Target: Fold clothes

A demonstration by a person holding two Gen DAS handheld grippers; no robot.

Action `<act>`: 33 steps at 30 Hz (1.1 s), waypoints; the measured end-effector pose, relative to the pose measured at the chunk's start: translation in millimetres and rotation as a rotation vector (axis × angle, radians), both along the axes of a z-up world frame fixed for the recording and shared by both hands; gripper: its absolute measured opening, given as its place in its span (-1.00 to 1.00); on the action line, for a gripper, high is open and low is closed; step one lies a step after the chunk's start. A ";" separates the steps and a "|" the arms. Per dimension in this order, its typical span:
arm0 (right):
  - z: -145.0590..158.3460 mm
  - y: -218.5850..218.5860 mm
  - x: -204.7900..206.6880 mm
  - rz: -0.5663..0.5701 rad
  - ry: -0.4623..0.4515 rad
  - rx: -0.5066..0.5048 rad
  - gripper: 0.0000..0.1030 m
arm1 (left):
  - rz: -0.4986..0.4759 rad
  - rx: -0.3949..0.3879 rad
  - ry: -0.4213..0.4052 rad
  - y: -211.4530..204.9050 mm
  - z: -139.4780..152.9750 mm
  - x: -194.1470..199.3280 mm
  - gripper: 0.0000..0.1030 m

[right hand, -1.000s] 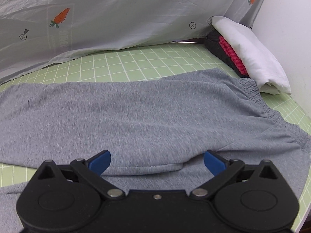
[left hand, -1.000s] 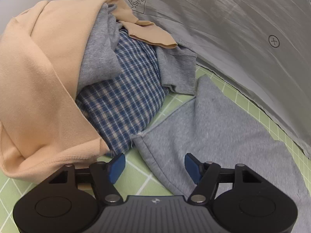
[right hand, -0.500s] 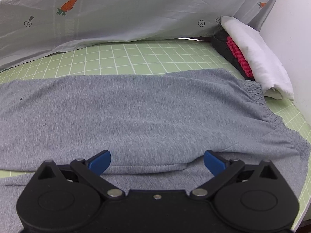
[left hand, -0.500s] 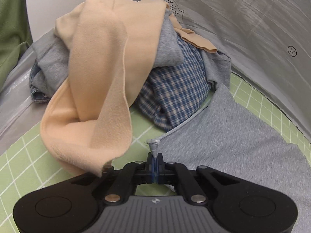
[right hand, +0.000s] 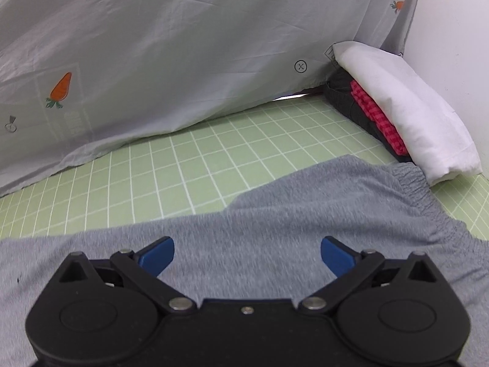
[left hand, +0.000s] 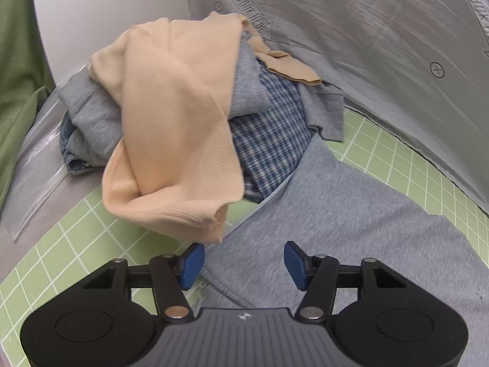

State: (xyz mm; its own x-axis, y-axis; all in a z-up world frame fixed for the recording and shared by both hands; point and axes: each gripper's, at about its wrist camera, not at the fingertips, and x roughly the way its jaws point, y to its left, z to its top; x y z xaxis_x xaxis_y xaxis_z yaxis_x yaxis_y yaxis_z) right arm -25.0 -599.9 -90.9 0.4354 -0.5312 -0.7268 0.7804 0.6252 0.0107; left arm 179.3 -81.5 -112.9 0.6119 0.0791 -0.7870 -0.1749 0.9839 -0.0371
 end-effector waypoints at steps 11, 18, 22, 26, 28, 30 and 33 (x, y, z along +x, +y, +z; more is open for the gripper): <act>-50.8 -70.8 75.5 -0.037 0.067 0.148 0.15 | -0.121 0.047 0.096 -65.2 -38.5 53.5 0.32; -53.0 -70.9 73.7 -0.052 0.109 0.102 -0.72 | -0.125 0.075 0.103 -71.1 -45.7 61.1 0.43; -46.6 -86.5 69.5 -0.039 0.057 0.111 -0.99 | -0.120 0.070 0.100 -69.4 -47.5 65.1 0.50; -16.1 -98.1 63.7 -0.043 -0.052 -0.011 -0.99 | -0.115 0.059 0.085 -64.8 -51.1 64.5 0.63; -2.9 -108.0 56.6 -0.094 -0.130 -0.038 -0.99 | -0.111 0.059 0.082 -64.1 -51.5 64.1 0.67; -5.8 -115.3 56.4 -0.092 -0.155 -0.020 -0.99 | -0.107 0.060 0.080 -63.4 -51.9 63.8 0.70; -10.9 -107.4 55.2 -0.061 -0.129 -0.010 -0.44 | -0.101 0.060 0.076 -62.3 -52.5 63.3 0.73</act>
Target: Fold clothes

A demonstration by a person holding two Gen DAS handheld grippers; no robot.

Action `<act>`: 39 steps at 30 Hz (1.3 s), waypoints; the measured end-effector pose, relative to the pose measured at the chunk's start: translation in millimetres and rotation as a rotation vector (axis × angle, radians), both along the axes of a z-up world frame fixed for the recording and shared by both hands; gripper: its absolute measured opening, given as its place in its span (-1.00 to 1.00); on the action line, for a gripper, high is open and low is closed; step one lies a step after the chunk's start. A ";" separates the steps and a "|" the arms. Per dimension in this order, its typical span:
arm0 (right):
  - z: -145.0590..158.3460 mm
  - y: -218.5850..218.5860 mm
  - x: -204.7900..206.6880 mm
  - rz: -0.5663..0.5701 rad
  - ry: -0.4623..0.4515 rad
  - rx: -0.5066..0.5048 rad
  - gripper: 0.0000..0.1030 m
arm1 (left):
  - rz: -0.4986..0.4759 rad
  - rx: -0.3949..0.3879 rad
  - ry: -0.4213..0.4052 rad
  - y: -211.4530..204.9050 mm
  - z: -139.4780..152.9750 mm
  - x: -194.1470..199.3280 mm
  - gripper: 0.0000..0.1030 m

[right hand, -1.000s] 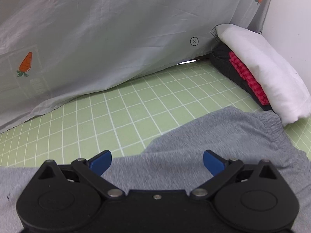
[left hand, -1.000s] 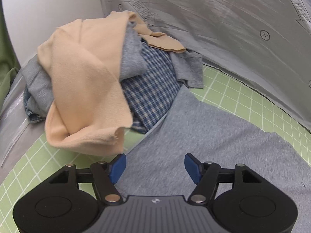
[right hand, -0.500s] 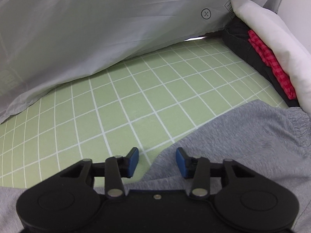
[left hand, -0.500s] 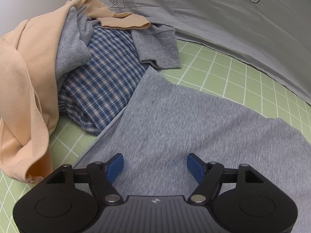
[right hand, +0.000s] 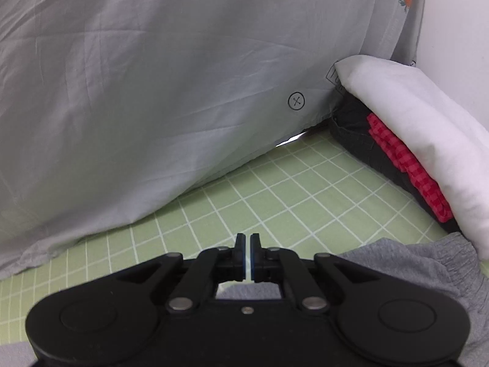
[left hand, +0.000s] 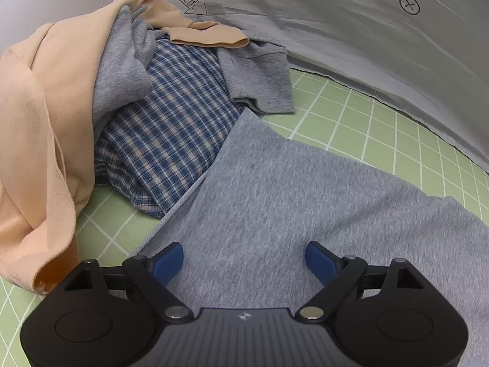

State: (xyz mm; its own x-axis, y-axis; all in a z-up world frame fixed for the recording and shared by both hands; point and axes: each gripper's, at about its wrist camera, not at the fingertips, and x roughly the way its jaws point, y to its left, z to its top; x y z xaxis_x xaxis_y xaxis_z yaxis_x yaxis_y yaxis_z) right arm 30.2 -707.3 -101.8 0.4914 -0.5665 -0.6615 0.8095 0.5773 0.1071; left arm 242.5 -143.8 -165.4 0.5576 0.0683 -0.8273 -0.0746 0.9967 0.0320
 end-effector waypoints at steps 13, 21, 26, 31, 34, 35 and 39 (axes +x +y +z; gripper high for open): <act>-3.4 82.7 -61.7 0.140 0.049 0.010 1.00 | -0.066 -0.002 -0.010 3.9 21.3 -18.5 0.80; 19.4 139.7 -168.4 0.148 0.013 -0.034 1.00 | -0.206 -0.053 -0.100 -7.1 75.6 -117.7 0.80; 20.1 147.1 -230.7 0.156 0.001 0.016 1.00 | -0.218 -0.089 -0.089 -21.0 79.9 -188.6 0.80; 13.3 128.6 -286.0 0.154 0.039 0.053 1.00 | -0.206 -0.099 -0.047 -38.5 67.8 -254.8 0.80; 4.4 112.1 -313.8 0.138 0.067 0.075 1.00 | -0.189 -0.094 -0.019 -49.1 58.6 -286.1 0.80; 1.0 106.0 -321.6 0.127 0.076 0.082 1.00 | -0.182 -0.092 -0.012 -52.1 56.0 -295.9 0.80; -13.4 80.5 -347.9 0.063 0.124 0.103 1.00 | -0.133 -0.104 0.016 -56.1 47.9 -327.7 0.80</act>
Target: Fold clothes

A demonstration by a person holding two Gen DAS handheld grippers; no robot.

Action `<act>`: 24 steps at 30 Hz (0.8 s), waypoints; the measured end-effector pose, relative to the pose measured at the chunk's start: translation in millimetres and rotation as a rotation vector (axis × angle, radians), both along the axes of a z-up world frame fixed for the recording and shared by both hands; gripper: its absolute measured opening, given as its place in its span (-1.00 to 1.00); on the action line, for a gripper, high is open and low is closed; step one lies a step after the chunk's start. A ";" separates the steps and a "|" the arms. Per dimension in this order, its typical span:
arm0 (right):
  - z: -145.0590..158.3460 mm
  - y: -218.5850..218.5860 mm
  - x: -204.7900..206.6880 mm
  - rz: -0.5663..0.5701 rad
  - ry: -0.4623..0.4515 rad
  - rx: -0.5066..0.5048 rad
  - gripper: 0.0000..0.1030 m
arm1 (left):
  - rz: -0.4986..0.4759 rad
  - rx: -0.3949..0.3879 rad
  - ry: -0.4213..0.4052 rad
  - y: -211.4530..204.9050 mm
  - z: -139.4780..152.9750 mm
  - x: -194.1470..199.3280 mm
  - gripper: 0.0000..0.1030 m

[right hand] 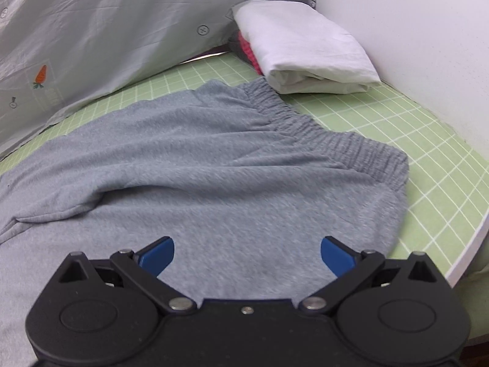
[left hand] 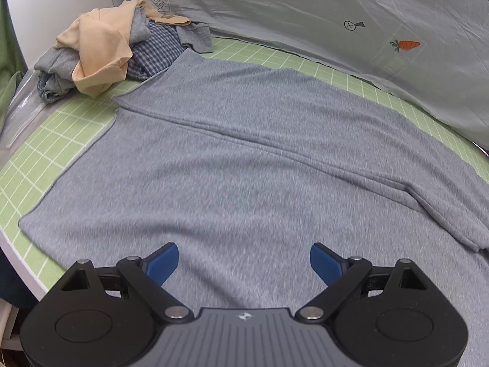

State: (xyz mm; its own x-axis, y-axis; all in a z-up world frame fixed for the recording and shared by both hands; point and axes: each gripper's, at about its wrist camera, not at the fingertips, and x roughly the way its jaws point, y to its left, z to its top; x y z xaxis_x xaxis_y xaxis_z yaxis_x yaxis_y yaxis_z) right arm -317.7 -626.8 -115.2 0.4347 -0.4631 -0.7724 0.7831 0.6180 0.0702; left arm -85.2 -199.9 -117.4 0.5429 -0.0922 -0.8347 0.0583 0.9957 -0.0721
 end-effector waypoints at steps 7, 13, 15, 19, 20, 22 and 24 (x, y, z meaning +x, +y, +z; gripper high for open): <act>-19.4 -20.3 -12.1 -0.055 0.054 0.043 1.00 | 0.089 -0.025 0.058 7.6 -9.4 -25.5 0.80; -33.8 -29.3 -15.5 -0.084 0.092 0.073 1.00 | 0.156 -0.048 0.089 28.7 -14.5 -24.7 0.80; -35.7 -26.3 -10.7 -0.090 0.116 0.053 1.00 | 0.179 -0.063 0.097 39.9 -16.5 -20.2 0.80; -36.1 -26.6 -6.9 -0.139 0.111 0.052 1.00 | 0.231 -0.107 0.125 63.7 -23.1 -5.7 0.80; -36.0 -27.1 -6.0 -0.153 0.112 0.055 1.00 | 0.245 -0.126 0.136 69.7 -25.1 -2.3 0.80; -35.7 -28.0 -3.8 -0.178 0.115 0.059 1.00 | 0.266 -0.161 0.157 83.6 -28.4 6.0 0.80; -35.4 -28.7 -1.6 -0.202 0.118 0.066 1.00 | 0.273 -0.164 0.161 92.8 -29.0 11.1 0.80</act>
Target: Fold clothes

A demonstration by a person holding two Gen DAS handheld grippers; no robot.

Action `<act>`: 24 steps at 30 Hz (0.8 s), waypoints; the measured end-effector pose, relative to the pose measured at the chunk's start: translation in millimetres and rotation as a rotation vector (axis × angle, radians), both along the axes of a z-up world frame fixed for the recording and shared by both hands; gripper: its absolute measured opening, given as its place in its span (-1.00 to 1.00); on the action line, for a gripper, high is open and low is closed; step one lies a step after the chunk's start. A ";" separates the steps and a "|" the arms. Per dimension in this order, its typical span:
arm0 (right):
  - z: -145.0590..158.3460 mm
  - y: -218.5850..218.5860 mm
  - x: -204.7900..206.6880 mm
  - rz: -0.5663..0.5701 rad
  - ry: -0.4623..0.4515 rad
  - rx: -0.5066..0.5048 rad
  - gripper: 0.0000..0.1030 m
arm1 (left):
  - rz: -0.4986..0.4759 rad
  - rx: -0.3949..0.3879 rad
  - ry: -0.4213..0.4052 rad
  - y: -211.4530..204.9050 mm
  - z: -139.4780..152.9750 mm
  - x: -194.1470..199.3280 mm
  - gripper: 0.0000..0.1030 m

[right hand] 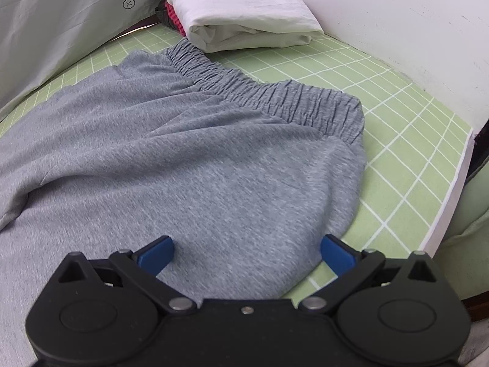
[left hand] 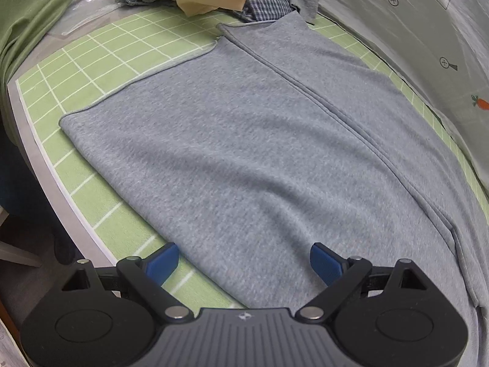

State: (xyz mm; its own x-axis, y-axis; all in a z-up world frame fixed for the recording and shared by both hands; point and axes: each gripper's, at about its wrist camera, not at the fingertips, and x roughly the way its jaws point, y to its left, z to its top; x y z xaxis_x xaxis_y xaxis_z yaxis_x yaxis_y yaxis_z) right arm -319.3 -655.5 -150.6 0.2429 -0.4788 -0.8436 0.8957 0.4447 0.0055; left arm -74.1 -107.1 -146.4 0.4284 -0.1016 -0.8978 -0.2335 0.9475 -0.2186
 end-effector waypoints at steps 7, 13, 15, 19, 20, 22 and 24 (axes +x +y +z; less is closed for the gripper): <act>0.5 -6.0 7.6 -0.100 0.011 0.027 1.00 | 0.057 -0.107 -0.002 35.2 -0.3 16.0 0.79; 1.5 -10.4 10.4 -0.135 0.018 0.046 1.00 | 0.150 -0.115 -0.039 57.7 0.9 26.4 0.67; 2.1 -12.1 10.9 -0.134 0.022 0.058 1.00 | 0.187 -0.109 -0.056 63.9 1.7 28.4 0.60; 4.5 -16.5 9.1 -0.150 0.019 0.077 1.00 | 0.260 -0.094 -0.095 74.2 1.6 31.5 0.21; 6.0 -17.0 7.2 -0.161 0.011 0.076 0.88 | 0.276 -0.090 -0.108 76.8 0.9 32.7 0.04; 11.6 -16.6 1.8 -0.171 -0.018 0.064 0.61 | 0.301 -0.068 -0.124 82.2 0.3 37.5 -0.30; 17.3 -16.1 -3.6 -0.182 -0.046 0.051 0.06 | 0.333 -0.070 -0.107 90.0 -1.2 42.9 -0.78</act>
